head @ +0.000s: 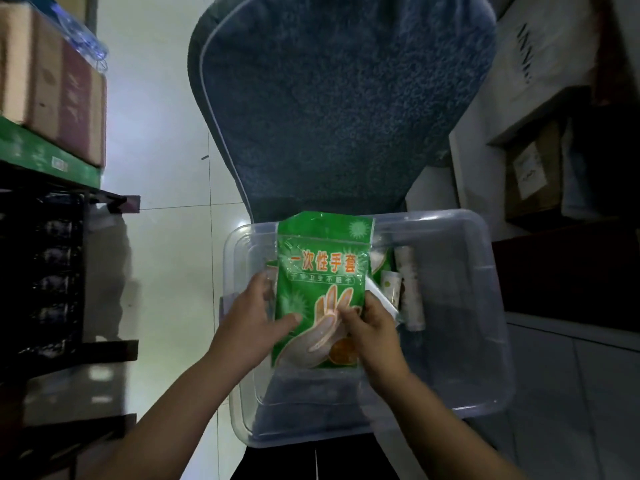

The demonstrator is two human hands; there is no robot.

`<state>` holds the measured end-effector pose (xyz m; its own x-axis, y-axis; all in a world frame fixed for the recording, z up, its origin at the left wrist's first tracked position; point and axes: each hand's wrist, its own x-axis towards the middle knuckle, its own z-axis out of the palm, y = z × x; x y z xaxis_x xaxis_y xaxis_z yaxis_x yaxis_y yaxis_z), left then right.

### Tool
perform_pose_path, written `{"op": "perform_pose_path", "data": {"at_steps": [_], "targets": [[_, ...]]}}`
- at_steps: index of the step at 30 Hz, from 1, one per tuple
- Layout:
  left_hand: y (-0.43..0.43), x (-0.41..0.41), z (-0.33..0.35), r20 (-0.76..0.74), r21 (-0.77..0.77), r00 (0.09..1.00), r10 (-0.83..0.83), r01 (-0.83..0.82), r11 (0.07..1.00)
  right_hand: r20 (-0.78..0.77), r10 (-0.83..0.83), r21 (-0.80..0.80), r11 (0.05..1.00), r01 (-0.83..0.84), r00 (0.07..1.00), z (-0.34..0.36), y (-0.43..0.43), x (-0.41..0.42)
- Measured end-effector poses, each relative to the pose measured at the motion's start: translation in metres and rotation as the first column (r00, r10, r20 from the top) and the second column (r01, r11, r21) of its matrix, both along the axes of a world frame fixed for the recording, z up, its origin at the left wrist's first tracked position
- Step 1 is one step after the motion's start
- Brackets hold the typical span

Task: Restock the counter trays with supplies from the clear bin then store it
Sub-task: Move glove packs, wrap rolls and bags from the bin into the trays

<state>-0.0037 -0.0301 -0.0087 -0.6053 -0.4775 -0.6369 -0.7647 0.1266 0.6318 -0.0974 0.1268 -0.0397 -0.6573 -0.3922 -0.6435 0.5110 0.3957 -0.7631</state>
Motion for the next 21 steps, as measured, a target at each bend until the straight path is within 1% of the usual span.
{"op": "perform_pose_path", "data": {"at_steps": [1,2,3,4,5,6,7,8,9,10,12,14,17,19,21], "targets": [[0.002,-0.002,0.001,-0.010,0.158,0.992,0.130,-0.127,0.979,0.038,-0.002,-0.054,0.999,0.004,0.999,0.008,-0.001,-0.003],[0.002,-0.003,0.002,-0.010,0.224,0.975,0.222,-0.214,0.951,0.056,0.009,-0.085,0.996,-0.004,0.998,0.014,-0.004,-0.006],[0.002,-0.004,0.004,-0.017,0.238,0.957,0.289,-0.277,0.931,0.062,0.033,-0.102,0.994,-0.027,0.998,0.016,-0.007,-0.009],[0.002,-0.005,0.007,-0.034,0.217,0.942,0.335,-0.320,0.922,0.039,0.067,-0.098,0.993,-0.063,0.997,0.018,-0.010,-0.013],[0.001,-0.006,0.010,-0.068,0.164,0.929,0.364,-0.350,0.922,-0.005,0.096,-0.072,0.993,-0.096,0.995,0.012,-0.011,-0.019],[-0.001,-0.008,0.013,-0.108,0.084,0.925,0.365,-0.358,0.930,-0.062,0.133,-0.017,0.991,-0.134,0.989,0.002,-0.010,-0.025],[-0.005,-0.008,0.015,-0.139,0.007,0.924,0.356,-0.358,0.934,-0.122,0.185,0.078,0.981,-0.176,0.975,-0.012,-0.006,-0.032],[-0.008,-0.009,0.016,-0.167,-0.051,0.925,0.343,-0.355,0.933,-0.164,0.273,0.219,0.947,-0.235,0.948,-0.029,0.001,-0.039],[-0.011,-0.009,0.017,-0.181,-0.095,0.924,0.337,-0.357,0.929,-0.181,0.364,0.374,0.885,-0.278,0.914,-0.044,0.008,-0.046],[-0.014,-0.008,0.014,-0.186,-0.125,0.923,0.338,-0.363,0.923,-0.165,0.437,0.510,0.805,-0.303,0.884,-0.058,0.017,-0.052],[-0.019,-0.003,0.008,-0.179,-0.158,0.922,0.344,-0.372,0.915,-0.136,0.556,0.674,0.659,-0.335,0.820,-0.078,0.028,-0.060],[-0.020,0.002,0.002,-0.175,-0.173,0.925,0.337,-0.366,0.914,-0.115,0.638,0.735,0.570,-0.366,0.761,-0.091,0.029,-0.062],[-0.017,0.007,-0.006,-0.172,-0.185,0.927,0.332,-0.362,0.914,-0.110,0.704,0.794,0.487,-0.363,0.702,-0.111,0.027,-0.058],[-0.015,0.009,-0.009,-0.173,-0.196,0.934,0.312,-0.343,0.919,-0.103,0.691,0.802,0.483,-0.351,0.715,-0.120,0.028,-0.056],[-0.013,0.011,-0.011,-0.175,-0.187,0.940,0.294,-0.325,0.927,-0.061,0.643,0.761,0.525,-0.381,0.763,-0.120,0.029,-0.052]]}}
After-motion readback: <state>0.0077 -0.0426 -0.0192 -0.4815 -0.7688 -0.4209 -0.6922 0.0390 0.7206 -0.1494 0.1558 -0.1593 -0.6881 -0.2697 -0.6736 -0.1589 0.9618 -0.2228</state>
